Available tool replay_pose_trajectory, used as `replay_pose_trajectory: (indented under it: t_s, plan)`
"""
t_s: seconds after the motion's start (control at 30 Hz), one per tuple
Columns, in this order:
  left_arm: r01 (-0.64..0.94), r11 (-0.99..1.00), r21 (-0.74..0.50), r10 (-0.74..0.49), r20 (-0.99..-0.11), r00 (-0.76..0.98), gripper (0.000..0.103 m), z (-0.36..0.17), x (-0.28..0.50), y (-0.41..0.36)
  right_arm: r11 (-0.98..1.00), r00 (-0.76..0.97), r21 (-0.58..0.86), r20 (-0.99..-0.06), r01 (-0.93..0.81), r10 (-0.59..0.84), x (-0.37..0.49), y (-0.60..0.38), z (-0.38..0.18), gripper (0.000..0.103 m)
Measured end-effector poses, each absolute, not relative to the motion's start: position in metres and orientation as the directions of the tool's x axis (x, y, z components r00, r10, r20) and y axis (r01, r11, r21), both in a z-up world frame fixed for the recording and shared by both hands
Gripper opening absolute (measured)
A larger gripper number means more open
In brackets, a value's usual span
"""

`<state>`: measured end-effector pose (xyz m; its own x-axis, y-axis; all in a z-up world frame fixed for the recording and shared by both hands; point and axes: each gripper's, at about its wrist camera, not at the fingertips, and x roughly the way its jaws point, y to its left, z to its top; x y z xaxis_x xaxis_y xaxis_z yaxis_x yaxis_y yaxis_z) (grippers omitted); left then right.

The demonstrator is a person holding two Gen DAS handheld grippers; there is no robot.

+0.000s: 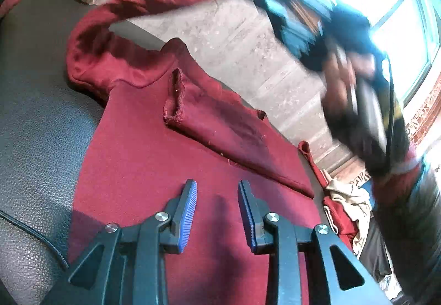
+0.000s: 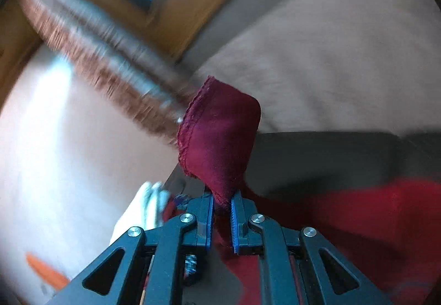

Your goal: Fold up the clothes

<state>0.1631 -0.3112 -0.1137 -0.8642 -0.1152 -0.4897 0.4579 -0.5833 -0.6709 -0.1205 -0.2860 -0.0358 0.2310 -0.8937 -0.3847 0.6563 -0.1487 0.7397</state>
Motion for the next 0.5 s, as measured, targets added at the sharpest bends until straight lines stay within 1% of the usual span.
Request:
replay_pose_trajectory:
  t_s: [0.1,0.2,0.23,0.3,0.37,0.4,0.43,0.47,0.5]
  plan:
    - [0.461,-0.572,-0.678,-0.114,-0.491,-0.864,0.031,-0.106,0.166,-0.317,-0.23,0.174,0.786,-0.391,0.575,-0.904,-0.145,-0.249,-0.077,0.011]
    - [0.445,-0.529,-0.722,-0.134,-0.447,-0.885,0.033,-0.091,0.171,-0.337,-0.289,0.144,0.81,-0.412,0.51,-0.9,-0.159,-0.223,-0.113,0.011]
    - [0.444,-0.504,-0.741,-0.142,-0.436,-0.889,0.033,-0.088,0.172,-0.345,-0.296,0.14,0.817,-0.411,0.495,-0.901,-0.16,-0.21,-0.118,0.014]
    - [0.45,-0.444,-0.775,-0.171,-0.419,-0.892,0.034,-0.085,0.172,-0.366,-0.285,0.148,0.843,-0.388,0.456,-0.91,-0.165,-0.199,-0.13,0.015]
    - [0.457,-0.391,-0.799,-0.204,-0.409,-0.889,0.034,-0.083,0.174,-0.383,-0.265,0.159,0.88,-0.35,0.394,-0.923,-0.168,-0.197,-0.139,0.025]
    - [0.45,-0.366,-0.815,-0.212,-0.397,-0.893,0.035,-0.084,0.174,-0.389,-0.254,0.162,0.898,-0.328,0.358,-0.931,-0.171,-0.196,-0.144,0.047]
    - [0.44,-0.335,-0.833,-0.223,-0.383,-0.896,0.037,-0.085,0.175,-0.397,-0.244,0.163,0.91,-0.311,0.334,-0.936,-0.173,-0.197,-0.146,0.076]
    - [0.43,-0.305,-0.85,-0.235,-0.37,-0.899,0.038,-0.086,0.175,-0.404,-0.232,0.159,0.919,-0.293,0.318,-0.943,-0.174,-0.197,-0.146,0.082]
    - [0.425,-0.287,-0.859,-0.243,-0.364,-0.899,0.04,-0.088,0.174,-0.408,-0.218,0.152,0.927,-0.274,0.303,-0.95,-0.175,-0.197,-0.144,0.082]
